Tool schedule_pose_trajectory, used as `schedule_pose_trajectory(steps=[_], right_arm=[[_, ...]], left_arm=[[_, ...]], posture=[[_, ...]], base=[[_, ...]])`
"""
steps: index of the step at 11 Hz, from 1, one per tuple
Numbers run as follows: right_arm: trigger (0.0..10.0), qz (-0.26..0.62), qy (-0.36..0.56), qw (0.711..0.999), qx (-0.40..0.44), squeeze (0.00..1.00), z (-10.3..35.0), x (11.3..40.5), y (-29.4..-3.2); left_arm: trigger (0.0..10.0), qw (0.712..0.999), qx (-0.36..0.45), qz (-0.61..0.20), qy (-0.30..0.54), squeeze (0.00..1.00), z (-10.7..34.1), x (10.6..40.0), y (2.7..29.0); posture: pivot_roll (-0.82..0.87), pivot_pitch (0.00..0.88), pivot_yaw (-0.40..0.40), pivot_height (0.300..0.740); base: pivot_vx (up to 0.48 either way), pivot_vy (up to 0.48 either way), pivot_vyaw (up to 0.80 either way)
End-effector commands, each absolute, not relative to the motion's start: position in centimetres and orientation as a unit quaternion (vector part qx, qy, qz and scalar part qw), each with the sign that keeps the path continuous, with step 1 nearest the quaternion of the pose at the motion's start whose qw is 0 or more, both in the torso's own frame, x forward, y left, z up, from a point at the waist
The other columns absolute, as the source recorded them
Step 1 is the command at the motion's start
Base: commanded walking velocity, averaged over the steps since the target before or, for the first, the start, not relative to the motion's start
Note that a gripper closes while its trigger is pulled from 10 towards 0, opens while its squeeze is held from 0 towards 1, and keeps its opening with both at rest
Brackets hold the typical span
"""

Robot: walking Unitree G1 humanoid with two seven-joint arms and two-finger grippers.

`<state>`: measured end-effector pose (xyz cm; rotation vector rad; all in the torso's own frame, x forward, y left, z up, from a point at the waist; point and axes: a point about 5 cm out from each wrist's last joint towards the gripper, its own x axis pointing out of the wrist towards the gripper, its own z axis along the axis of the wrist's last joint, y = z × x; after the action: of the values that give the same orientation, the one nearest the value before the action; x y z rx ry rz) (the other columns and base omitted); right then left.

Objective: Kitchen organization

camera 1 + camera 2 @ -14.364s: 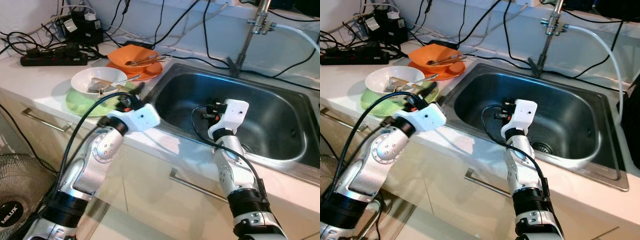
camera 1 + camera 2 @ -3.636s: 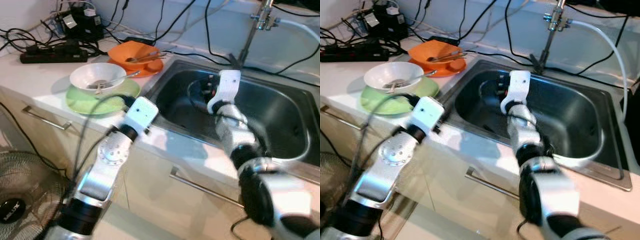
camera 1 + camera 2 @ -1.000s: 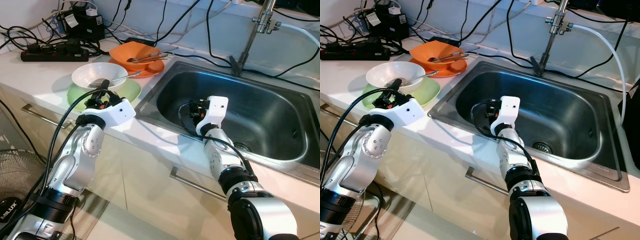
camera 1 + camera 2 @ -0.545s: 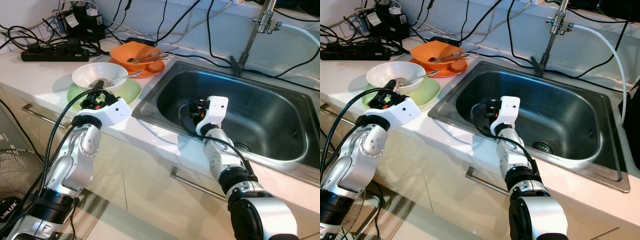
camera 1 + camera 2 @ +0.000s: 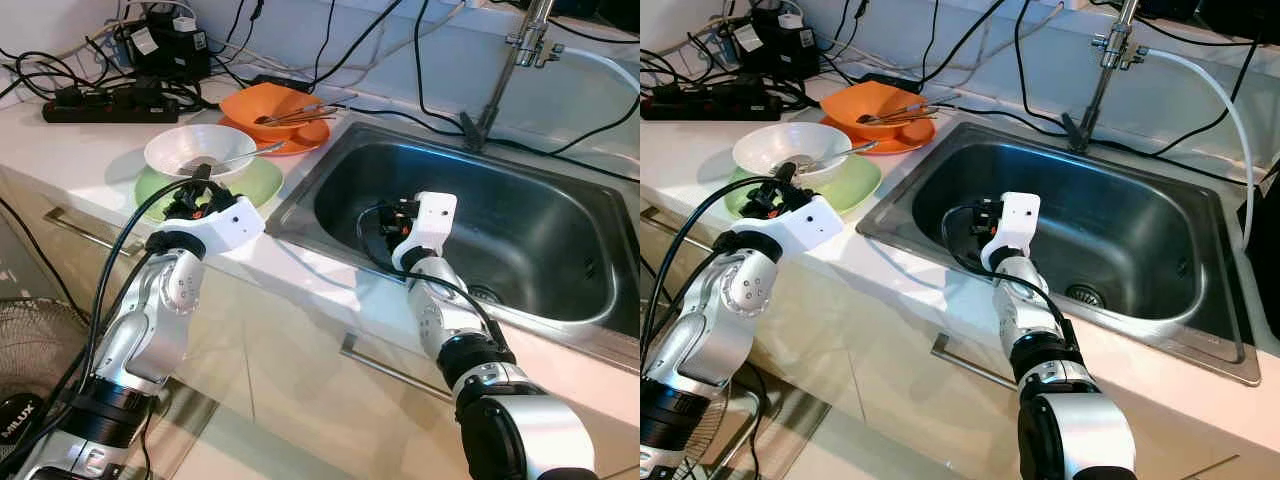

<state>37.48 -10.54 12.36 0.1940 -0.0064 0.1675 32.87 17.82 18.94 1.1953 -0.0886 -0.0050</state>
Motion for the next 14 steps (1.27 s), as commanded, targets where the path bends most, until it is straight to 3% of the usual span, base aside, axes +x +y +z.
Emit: schedule_pose_trajectory(steps=[1, 5, 11, 12, 13, 14], right_arm=[[10.0, 0.082, 0.005, 0.992, 0.099, 0.0, 12.0, 37.3, -10.6], [10.0, 0.081, 0.004, 0.992, 0.101, 0.0, 11.9, 37.3, -10.5], [10.0, 0.082, 0.006, 0.991, 0.102, 0.0, 11.9, 37.3, -10.4], [10.0, 0.081, 0.006, 0.991, 0.102, 0.0, 11.9, 37.3, -10.5], [10.0, 0.081, 0.007, 0.992, 0.101, 0.0, 11.9, 37.3, -10.5], [10.0, 0.08, 0.006, 0.992, 0.101, 0.0, 11.9, 37.3, -10.5]], left_arm=[[10.0, 0.83, 0.556, -0.001, -0.047, 0.0, 19.1, 33.2, 17.7], [10.0, 0.838, 0.541, -0.015, -0.061, 0.0, 19.7, 33.9, 16.6], [10.0, 0.837, 0.545, -0.001, -0.05, 0.0, 19.6, 33.8, 17.3], [9.1, 0.837, 0.545, 0.0, -0.049, 0.0, 19.6, 33.8, 17.3], [0.8, 0.837, 0.545, -0.001, -0.048, 0.0, 19.6, 33.9, 17.3], [0.0, 0.837, 0.545, -0.002, -0.047, 0.0, 19.5, 33.9, 17.2]], posture=[[0.27, 0.0, -0.077, 0.74], [0.26, 0.0, -0.07, 0.74], [0.27, 0.0, -0.073, 0.74], [0.27, 0.0, -0.074, 0.74], [0.27, 0.0, -0.074, 0.74], [0.27, 0.0, -0.074, 0.74]], base=[[0.0, 0.0, 0.0], [0.0, 0.0, 0.0], [0.0, 0.0, 0.0], [0.0, 0.0, 0.0], [0.0, 0.0, 0.0], [0.0, 0.0, 0.0]])
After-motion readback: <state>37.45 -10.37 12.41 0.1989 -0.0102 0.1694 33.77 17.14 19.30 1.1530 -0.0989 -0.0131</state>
